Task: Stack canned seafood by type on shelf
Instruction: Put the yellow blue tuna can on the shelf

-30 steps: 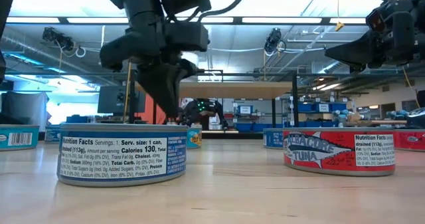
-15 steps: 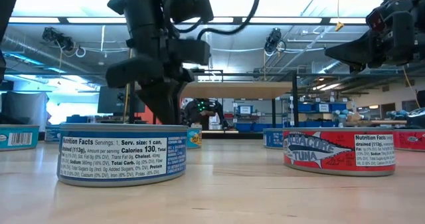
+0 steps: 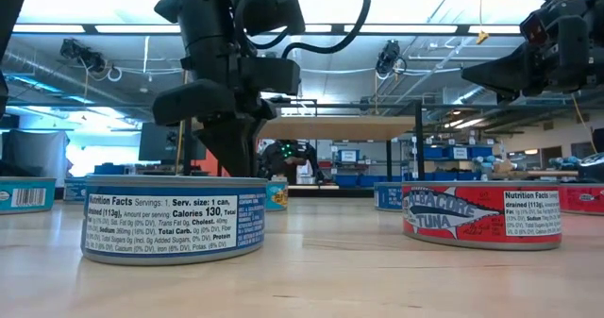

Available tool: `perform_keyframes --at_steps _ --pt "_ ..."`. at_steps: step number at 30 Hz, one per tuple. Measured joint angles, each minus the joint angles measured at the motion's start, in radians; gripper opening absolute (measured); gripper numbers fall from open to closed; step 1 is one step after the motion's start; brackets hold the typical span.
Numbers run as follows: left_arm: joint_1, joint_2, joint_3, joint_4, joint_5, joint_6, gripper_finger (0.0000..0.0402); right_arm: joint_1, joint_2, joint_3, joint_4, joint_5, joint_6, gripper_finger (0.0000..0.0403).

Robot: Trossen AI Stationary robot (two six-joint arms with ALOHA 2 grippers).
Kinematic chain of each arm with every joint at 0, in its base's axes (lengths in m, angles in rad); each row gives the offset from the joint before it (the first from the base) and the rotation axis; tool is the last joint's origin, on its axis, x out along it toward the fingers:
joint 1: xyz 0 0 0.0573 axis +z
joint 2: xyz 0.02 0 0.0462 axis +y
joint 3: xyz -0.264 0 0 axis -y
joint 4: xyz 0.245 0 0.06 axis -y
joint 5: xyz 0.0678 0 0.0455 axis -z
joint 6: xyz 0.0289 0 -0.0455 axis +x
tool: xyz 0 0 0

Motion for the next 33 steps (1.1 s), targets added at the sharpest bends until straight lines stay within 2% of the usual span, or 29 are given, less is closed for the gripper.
perform_keyframes --at_steps 5,12,20,27,33 --pt "0.0 0.001 0.002 -0.002 0.008 0.002 0.0006 0.0 0.0 0.0 0.0 0.0 0.0 0.0025" --pt "0.001 -0.004 0.006 -0.019 0.03 0.032 0.0003 0.0 0.0 0.0 0.0 0.0 0.0 0.0025" --pt "0.0 -0.008 0.097 -0.123 0.088 0.057 0.0001 0.0 0.0 0.0 0.0 0.0 0.0 0.0025" --pt "0.0 -0.008 0.174 -0.188 0.191 0.082 0.0001 0.0 0.0 0.0 -0.001 0.0 0.0 0.0025" --pt "0.002 -0.008 0.245 -0.226 0.336 0.087 0.0 0.0 0.0 0.0 -0.001 0.0 0.0 0.0025"
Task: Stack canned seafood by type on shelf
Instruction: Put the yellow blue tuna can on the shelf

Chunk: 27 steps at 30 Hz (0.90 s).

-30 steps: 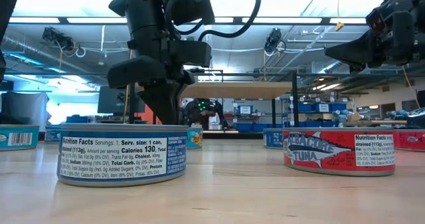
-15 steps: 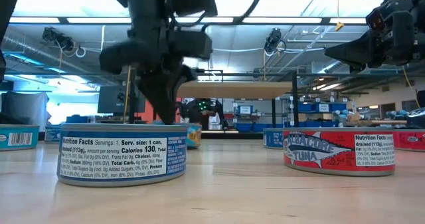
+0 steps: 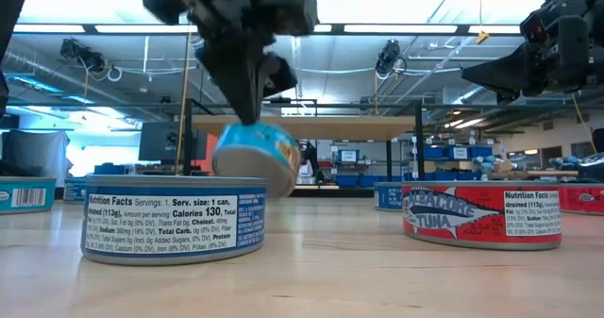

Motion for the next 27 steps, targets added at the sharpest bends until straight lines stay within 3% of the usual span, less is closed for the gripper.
perform_keyframes --at_steps 5,8,18,23,27 --pt "0.004 -0.001 0.025 -0.002 0.094 0.02 0.0 0.0 0.0 0.0 0.0 0.0 0.0 0.0025" --pt "0.021 -0.002 0.025 0.019 0.202 0.018 0.0 0.0 0.0 0.0 0.0 0.0 0.0 0.0025" --pt "0.119 -0.002 -0.08 0.266 0.522 -0.085 0.0 0.0 0.0 0.0 0.0 0.0 0.0 0.0025" --pt "0.145 -0.002 -0.172 0.405 0.603 -0.165 0.0 0.0 0.0 0.0 0.0 0.0 0.0 0.0025" --pt "0.156 -0.002 -0.232 0.472 0.61 -0.207 0.0 0.0 0.0 0.0 0.0 0.0 0.0 0.0025"
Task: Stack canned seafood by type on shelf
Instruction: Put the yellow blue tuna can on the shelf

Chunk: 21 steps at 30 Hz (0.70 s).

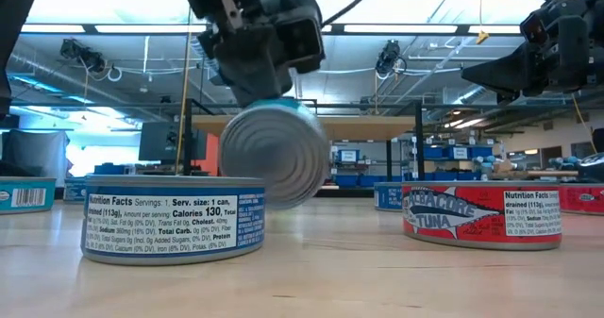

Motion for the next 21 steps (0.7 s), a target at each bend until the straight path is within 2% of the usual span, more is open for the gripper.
perform_keyframes --at_steps 11,21 --pt "0.029 -0.002 -0.065 0.084 0.01 -0.042 0.0 0.0 0.0 0.0 0.0 0.0 0.0 0.0025" --pt "0.061 -0.003 -0.066 0.093 -0.017 -0.06 0.0006 0.0 0.0 0.0 0.0 0.0 0.0 0.0025"
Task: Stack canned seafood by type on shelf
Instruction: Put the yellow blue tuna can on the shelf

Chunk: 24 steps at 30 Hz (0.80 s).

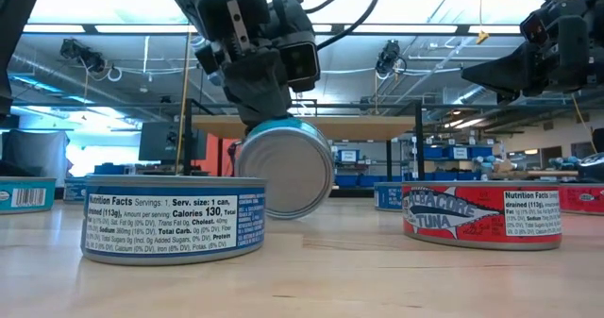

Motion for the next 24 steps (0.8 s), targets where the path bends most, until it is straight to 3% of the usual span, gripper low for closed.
perform_keyframes --at_steps 13,24 --pt "0.0 0.002 0.0 -0.014 -0.053 0.022 0.005 0.0 0.0 0.0 0.0 0.0 0.0 0.0025" --pt "-0.073 0.002 0.0 -0.051 -0.267 0.249 0.0036 0.0 0.0 0.0 0.0 0.0 0.0 0.0025"
